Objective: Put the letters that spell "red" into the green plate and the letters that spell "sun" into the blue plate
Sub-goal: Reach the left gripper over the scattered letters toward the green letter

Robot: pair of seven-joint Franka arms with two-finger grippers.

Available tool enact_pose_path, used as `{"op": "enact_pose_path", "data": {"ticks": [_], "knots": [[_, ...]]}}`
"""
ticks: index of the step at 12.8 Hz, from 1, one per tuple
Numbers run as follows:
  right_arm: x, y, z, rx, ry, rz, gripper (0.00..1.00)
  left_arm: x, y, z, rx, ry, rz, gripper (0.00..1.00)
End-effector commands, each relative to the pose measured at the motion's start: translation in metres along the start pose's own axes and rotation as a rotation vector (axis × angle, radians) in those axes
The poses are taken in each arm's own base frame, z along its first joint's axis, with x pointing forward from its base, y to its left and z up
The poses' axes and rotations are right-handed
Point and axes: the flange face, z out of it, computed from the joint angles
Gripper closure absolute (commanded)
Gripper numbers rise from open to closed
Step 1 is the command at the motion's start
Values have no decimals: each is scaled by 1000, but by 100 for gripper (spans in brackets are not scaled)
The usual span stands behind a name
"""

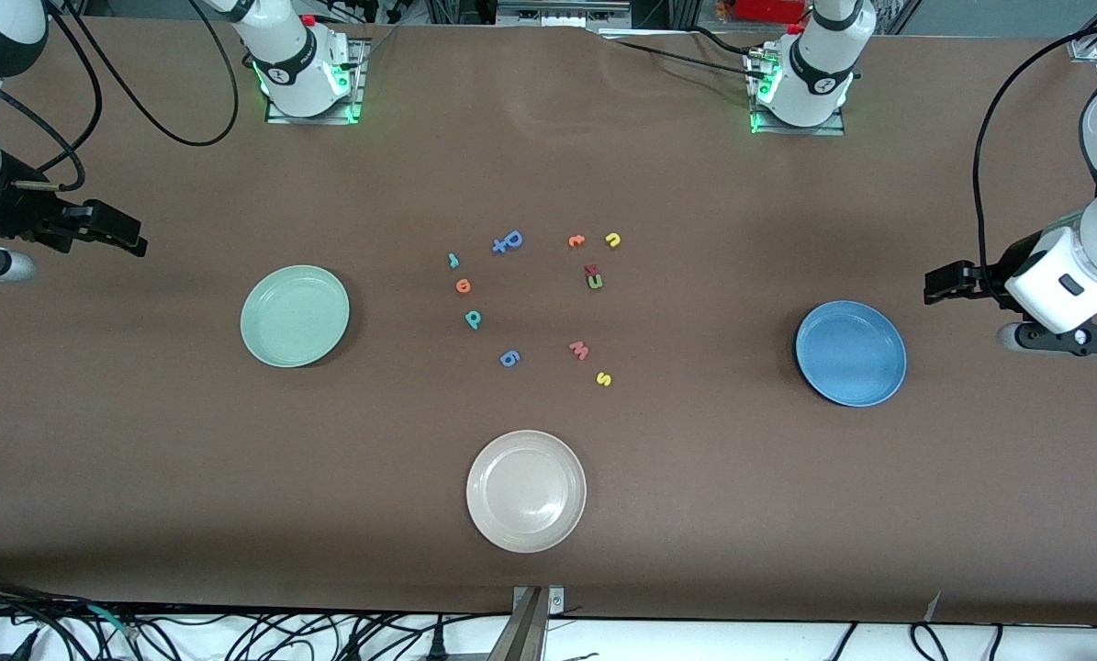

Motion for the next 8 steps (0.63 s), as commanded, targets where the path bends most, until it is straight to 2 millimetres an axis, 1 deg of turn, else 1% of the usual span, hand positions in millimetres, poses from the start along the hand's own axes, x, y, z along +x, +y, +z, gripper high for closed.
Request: {"op": "enact_pose_path", "data": {"ticks": [1,3,4,7,8], "knots": [[-2,-1,-7,-11,-1,-1,0,-7,-1,5,15,-83,5,0],[-2,-1,-7,-11,-1,-1,0,-14,1,11,11,-143,11,0],[-2,-1,-7,-11,-1,-1,0,-14,5,13,11,-147,15,0],[-2,-1,-7,-11,-1,-1,0,-7,50,36,27,-188,55,0],[-2,-1,-7,-11,-1,-1,0,-2,65,48,32,-209,68,0]]}}
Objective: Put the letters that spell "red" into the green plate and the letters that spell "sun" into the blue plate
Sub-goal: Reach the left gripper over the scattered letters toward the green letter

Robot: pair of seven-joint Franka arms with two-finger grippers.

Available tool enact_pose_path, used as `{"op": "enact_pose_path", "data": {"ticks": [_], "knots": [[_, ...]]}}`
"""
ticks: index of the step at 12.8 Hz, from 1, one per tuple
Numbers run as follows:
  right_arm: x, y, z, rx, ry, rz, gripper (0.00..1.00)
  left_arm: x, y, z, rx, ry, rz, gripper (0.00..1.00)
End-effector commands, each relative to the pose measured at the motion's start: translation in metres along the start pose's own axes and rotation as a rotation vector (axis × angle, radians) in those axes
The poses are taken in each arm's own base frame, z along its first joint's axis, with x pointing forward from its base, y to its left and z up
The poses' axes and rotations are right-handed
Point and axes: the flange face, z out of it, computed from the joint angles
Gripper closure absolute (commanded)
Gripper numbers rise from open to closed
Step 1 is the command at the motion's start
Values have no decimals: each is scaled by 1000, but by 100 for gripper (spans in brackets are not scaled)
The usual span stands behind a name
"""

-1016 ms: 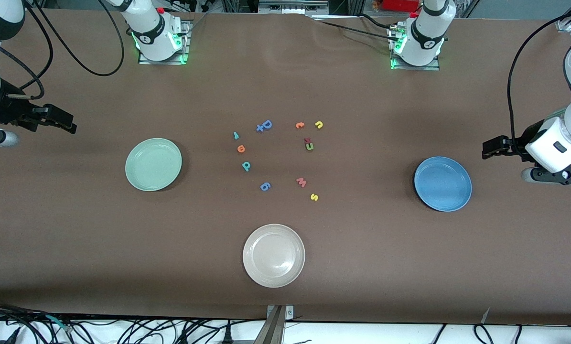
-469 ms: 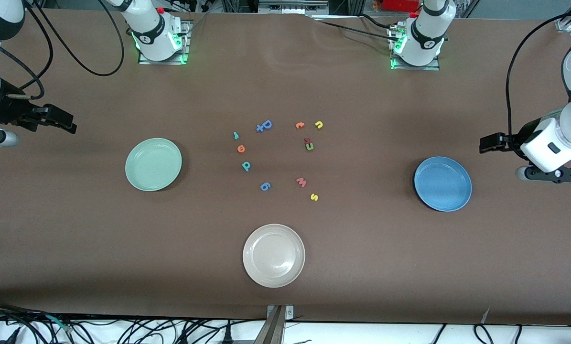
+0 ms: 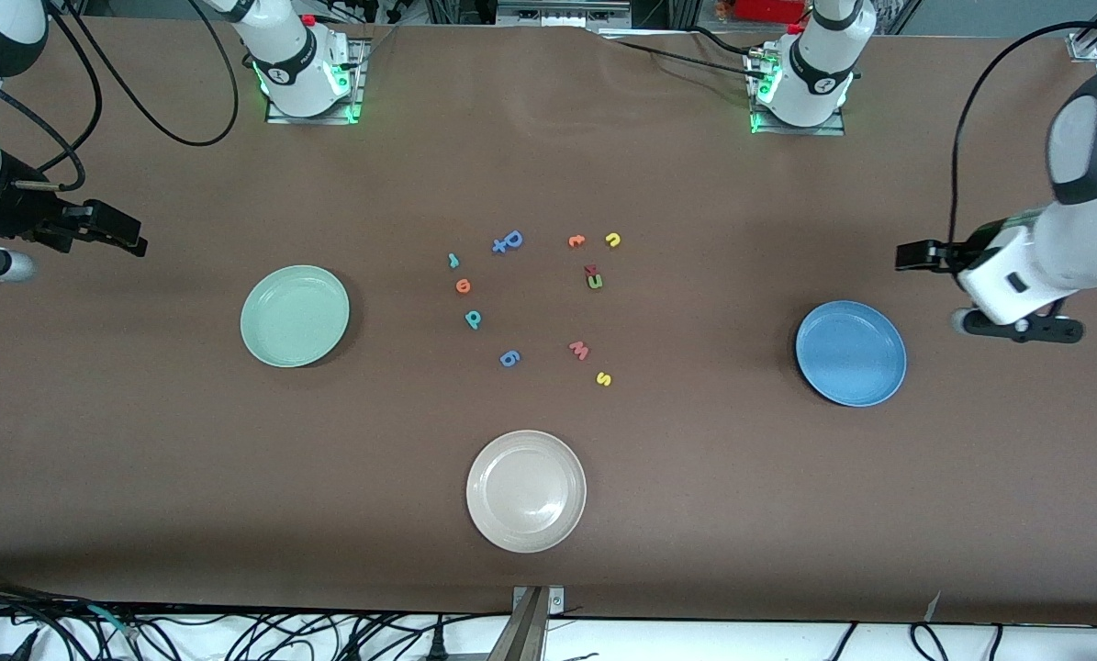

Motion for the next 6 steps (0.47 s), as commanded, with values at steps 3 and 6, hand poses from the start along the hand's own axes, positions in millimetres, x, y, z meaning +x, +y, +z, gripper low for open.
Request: {"op": "enact_pose_path", "data": {"ticks": [3,6], "knots": [[-2,-1,-7,-11,-1,-1,0,44,87,71,-77,-119,57,0],[-2,-1,-7,-11,-1,-1,0,67,168,118,-103,-126,-11,0]]}}
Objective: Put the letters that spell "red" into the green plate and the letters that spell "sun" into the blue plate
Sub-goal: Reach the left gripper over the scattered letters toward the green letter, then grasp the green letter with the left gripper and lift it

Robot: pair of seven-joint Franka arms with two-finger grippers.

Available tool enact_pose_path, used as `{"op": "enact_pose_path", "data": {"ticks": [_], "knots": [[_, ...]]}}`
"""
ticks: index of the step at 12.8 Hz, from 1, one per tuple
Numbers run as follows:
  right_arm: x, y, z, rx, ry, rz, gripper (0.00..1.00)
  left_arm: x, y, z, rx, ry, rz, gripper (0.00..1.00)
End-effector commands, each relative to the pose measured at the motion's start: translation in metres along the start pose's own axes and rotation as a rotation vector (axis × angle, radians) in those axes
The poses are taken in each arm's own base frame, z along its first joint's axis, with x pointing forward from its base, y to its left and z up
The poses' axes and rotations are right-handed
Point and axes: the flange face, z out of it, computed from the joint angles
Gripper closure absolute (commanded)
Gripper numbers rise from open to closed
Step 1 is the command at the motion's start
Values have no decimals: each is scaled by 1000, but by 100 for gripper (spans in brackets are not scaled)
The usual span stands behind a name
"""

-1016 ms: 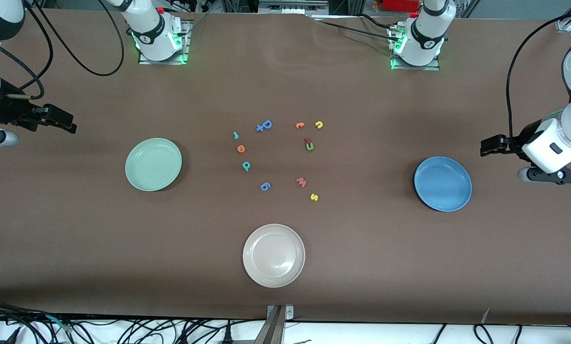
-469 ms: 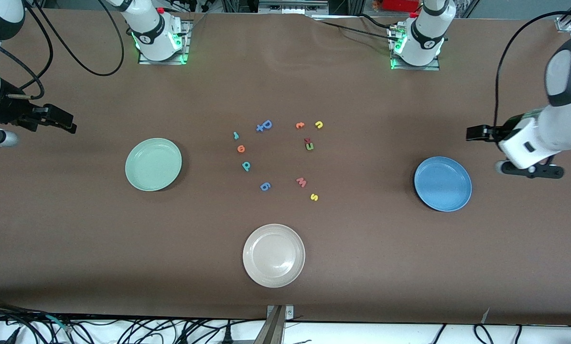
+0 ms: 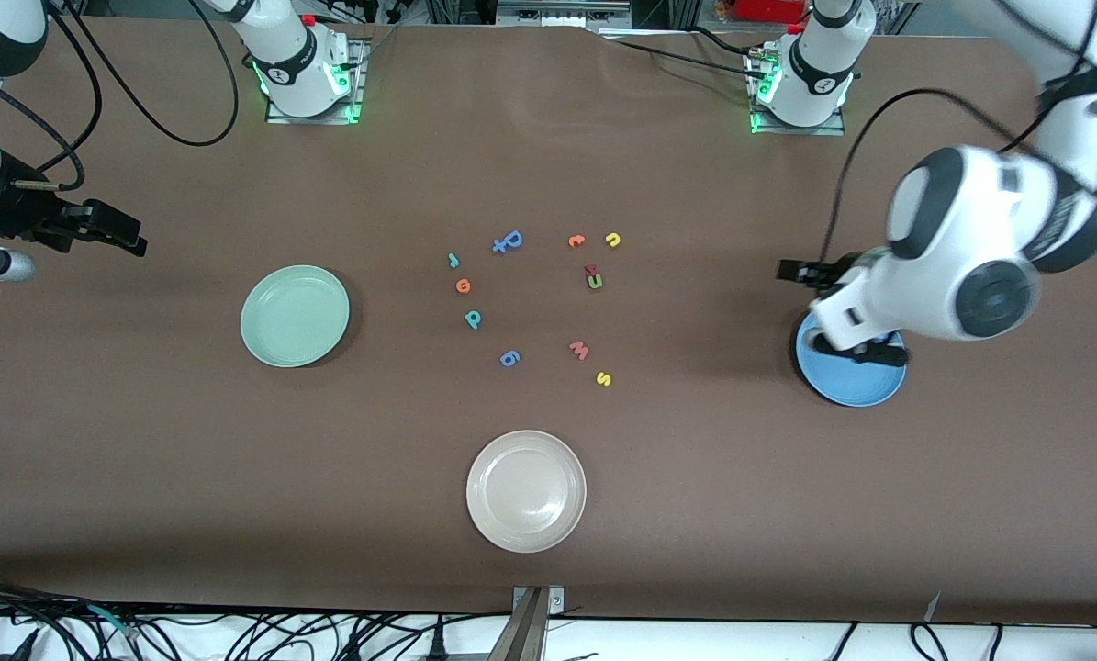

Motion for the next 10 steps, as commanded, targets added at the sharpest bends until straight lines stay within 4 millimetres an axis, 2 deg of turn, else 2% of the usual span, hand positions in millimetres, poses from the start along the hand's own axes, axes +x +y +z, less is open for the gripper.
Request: {"op": "enact_pose_path", "data": {"ticks": [1,5,8,10], "knots": [[-2,-1,-6,-11,-2,-1,0,23,59,34,-29,10,-59,0],[-2,0,-6,-10,-2,1,0,33,138,83,-86,41,-125,0],[-2,-1,-6,-11,-2,-1,0,30,166,95,-112,38,-165,0],[-2,-1,-6,-10,0,-1,0,37,195,121,-138,69,-202,0]]}}
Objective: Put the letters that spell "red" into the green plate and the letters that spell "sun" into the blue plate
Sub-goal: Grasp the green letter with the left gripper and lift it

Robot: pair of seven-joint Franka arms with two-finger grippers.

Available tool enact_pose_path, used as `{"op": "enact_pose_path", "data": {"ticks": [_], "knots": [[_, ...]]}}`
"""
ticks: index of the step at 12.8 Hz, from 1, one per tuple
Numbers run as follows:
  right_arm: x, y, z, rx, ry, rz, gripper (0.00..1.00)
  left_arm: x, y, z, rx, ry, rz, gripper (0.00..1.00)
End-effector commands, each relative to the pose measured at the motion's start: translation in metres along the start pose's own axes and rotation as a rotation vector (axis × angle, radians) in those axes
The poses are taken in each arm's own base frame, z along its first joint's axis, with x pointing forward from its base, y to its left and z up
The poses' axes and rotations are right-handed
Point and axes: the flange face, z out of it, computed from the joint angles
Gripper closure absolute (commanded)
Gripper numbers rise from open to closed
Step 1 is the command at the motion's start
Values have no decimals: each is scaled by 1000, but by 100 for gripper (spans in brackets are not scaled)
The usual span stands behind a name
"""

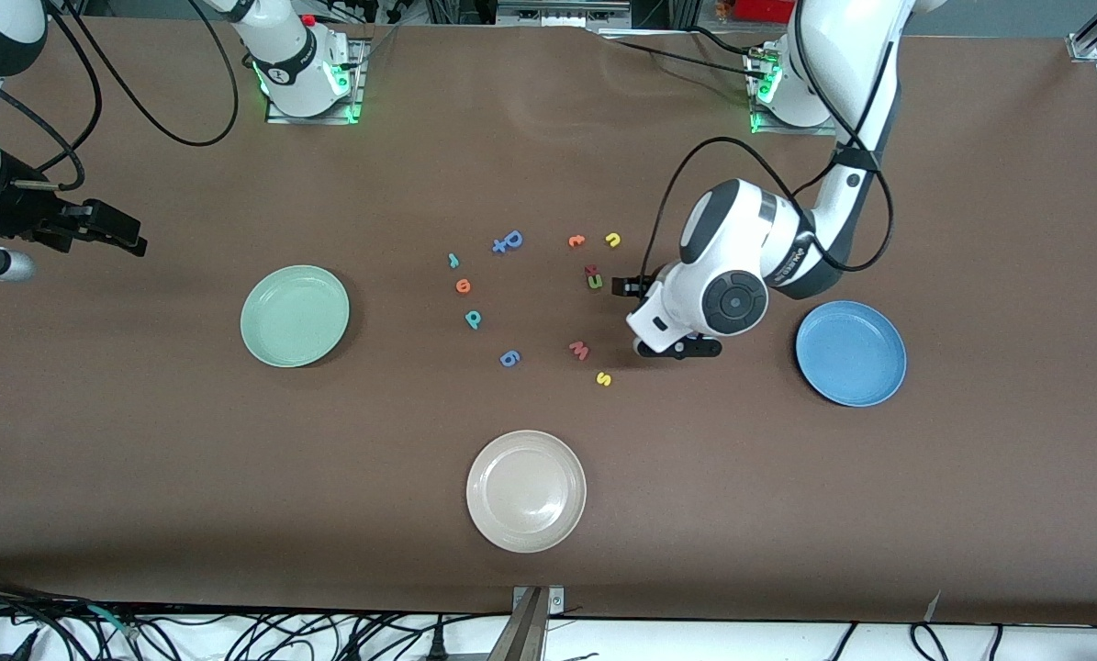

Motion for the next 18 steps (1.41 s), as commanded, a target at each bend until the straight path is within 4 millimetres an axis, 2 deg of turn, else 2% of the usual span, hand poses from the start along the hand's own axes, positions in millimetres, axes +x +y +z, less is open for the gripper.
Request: {"op": "enact_pose_path", "data": {"ticks": [1,3,4,8,10,14,16,17,18], "knots": [[-2,-1,-6,-11,-2,-1,0,7,20,30,-33,49,-68,0],[-2,-1,-6,-11,-2,-1,0,6,31,71,-18,80,-62,0],[-2,-1,-6,-11,-2,-1,0,6,28,84,-21,108,-67,0],[0,-1,-1,-12,-9,13,0,-13,33,124,18,96,-56,1],[0,-2,-1,-10,-12,13,0,-23,40,136,33,85,-64,5],[0,-3,1,-14,-15,7,0,-25,48,150,22,134,-98,19],[4,-7,14,-16,-44,6,0,-24,50,158,20,150,-109,25],[1,-6,18,-18,-76,9,0,-24,51,160,20,152,-117,34],[4,-8,39,-26,-147,6,0,-25,52,160,20,152,-122,46]]}}
